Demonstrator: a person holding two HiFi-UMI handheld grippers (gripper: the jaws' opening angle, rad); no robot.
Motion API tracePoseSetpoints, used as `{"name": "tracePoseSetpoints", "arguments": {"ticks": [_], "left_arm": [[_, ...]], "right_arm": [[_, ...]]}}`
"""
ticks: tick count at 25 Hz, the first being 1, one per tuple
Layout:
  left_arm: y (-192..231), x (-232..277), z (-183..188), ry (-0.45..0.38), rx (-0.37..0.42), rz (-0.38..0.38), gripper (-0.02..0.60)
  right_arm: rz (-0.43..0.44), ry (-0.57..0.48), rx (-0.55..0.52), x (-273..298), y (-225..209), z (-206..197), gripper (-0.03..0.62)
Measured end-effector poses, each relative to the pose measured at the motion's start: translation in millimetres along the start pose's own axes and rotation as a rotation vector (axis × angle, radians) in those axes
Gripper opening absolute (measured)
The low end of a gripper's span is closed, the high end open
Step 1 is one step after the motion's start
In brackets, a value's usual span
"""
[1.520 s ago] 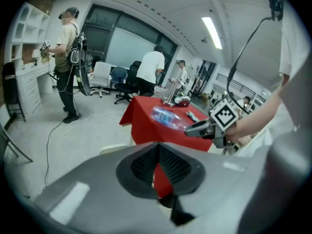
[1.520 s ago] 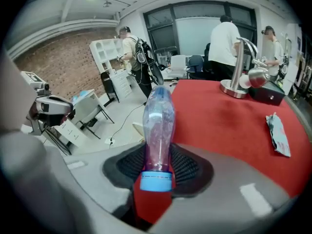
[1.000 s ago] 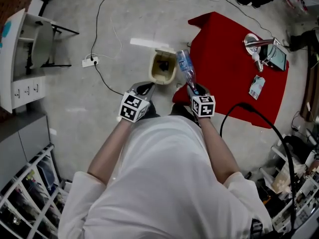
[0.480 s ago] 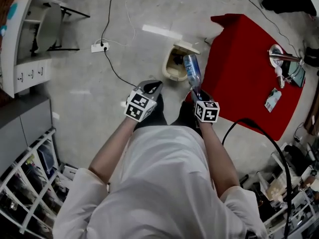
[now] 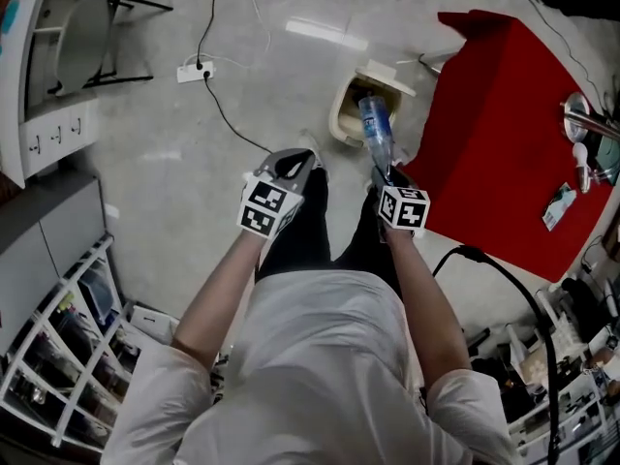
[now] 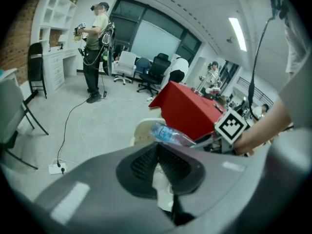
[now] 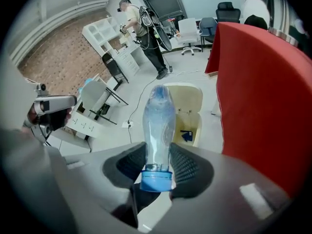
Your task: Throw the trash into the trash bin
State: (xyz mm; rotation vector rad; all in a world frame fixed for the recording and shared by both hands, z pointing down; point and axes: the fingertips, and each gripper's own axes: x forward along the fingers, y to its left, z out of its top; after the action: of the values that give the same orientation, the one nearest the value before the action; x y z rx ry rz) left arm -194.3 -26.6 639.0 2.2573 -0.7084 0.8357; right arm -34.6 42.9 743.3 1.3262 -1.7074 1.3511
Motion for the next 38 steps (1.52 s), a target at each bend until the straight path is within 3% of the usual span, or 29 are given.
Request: {"name": "tracePoseSetpoints", "arguments": {"ticks": [6, 14, 21, 29, 38], "left_arm": [[18, 37, -20, 0.023, -0.012, -0.014, 0.005], [23, 102, -63, 0.058, -0.056, -0.06, 0.005], [24, 142, -98, 0.092, -0.077, -0.1, 0.005], [25, 155, -131, 0.133, -0.083, -0.117, 0.005], [21, 152, -140, 0.147, -0.103, -0.12, 0.005]], "right_arm": [[-0.013, 0.026, 0.009, 51, -14, -5, 0.153], [-0.035, 0.16, 0.043, 136, -48, -60, 0.155], [-0.065, 0.179, 0.101, 183, -80, -88, 0.156], [-0.13, 0.16, 0.228, 210, -108, -104, 0.16], [-0.141, 0.157, 0.182, 212, -103, -96, 0.169]]}}
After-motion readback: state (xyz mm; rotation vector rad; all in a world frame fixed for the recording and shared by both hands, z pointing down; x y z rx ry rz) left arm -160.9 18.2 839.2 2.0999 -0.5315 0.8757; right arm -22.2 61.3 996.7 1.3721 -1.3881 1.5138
